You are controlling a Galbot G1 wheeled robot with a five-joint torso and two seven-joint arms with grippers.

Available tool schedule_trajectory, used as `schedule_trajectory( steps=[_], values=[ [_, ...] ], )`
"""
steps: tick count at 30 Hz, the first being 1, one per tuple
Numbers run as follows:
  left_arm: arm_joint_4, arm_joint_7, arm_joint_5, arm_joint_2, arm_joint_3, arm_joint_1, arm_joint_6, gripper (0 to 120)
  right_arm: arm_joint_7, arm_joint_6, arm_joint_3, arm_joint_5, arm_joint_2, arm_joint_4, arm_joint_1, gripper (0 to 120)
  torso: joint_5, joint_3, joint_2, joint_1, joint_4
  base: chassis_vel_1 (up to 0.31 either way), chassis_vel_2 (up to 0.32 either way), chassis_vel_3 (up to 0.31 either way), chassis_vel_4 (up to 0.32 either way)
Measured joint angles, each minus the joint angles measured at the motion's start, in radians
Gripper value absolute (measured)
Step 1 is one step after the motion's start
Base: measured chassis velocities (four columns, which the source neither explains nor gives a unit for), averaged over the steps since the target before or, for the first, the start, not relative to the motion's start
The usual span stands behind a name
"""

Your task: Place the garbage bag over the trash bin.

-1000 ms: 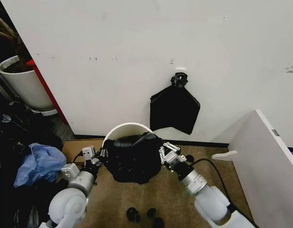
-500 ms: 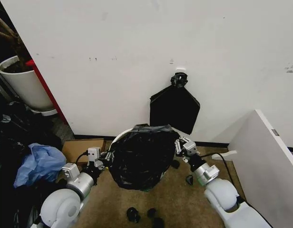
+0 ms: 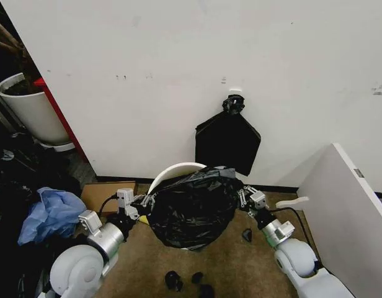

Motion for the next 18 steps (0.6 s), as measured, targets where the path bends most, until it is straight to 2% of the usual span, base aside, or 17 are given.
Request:
schedule_trajectory(
  steps=[3, 5, 10, 15, 16, 18],
  values=[
    [-0.001, -0.023, -0.036, -0.019, 0.004, -0.010, 0.001, 4, -0.087, 0.099, -0.035, 0.016, 0.008, -0.044, 0.005, 0, 0.0000, 0.000, 0.000, 0.000, 0.0001, 0.000, 0.000, 0.000, 0.000],
    [-0.001, -0.030, -0.040, -0.026, 0.006, -0.011, 0.001, 4, -0.095, 0.134, -0.045, -0.014, 0.012, -0.059, 0.003, 0, 0.0001, 0.000, 0.000, 0.000, 0.0000, 0.000, 0.000, 0.000, 0.000],
    [-0.001, -0.045, -0.041, -0.033, 0.009, -0.015, 0.001, 4, -0.098, 0.186, -0.045, -0.051, 0.024, -0.087, 0.008, 16, 0.0001, 0.000, 0.000, 0.000, 0.0002, 0.000, 0.000, 0.000, 0.000],
    [0.035, -0.065, -0.058, -0.020, -0.002, -0.040, 0.001, 4, -0.165, 0.176, -0.025, 0.047, 0.002, -0.086, -0.017, 36, -0.0002, 0.000, 0.000, 0.000, -0.0001, 0.000, 0.000, 0.000, 0.000],
    [0.035, -0.065, -0.058, -0.020, -0.002, -0.040, 0.001, 4, -0.165, 0.176, -0.025, 0.047, 0.002, -0.086, -0.017, 36, -0.0002, 0.000, 0.000, 0.000, -0.0001, 0.000, 0.000, 0.000, 0.000],
    [0.058, -0.066, -0.066, -0.004, -0.007, -0.050, 0.000, 4, -0.253, 0.178, -0.002, 0.118, -0.009, -0.096, -0.032, 45, -0.0001, 0.000, 0.000, 0.000, 0.0001, 0.000, 0.000, 0.000, 0.000]
  ],
)
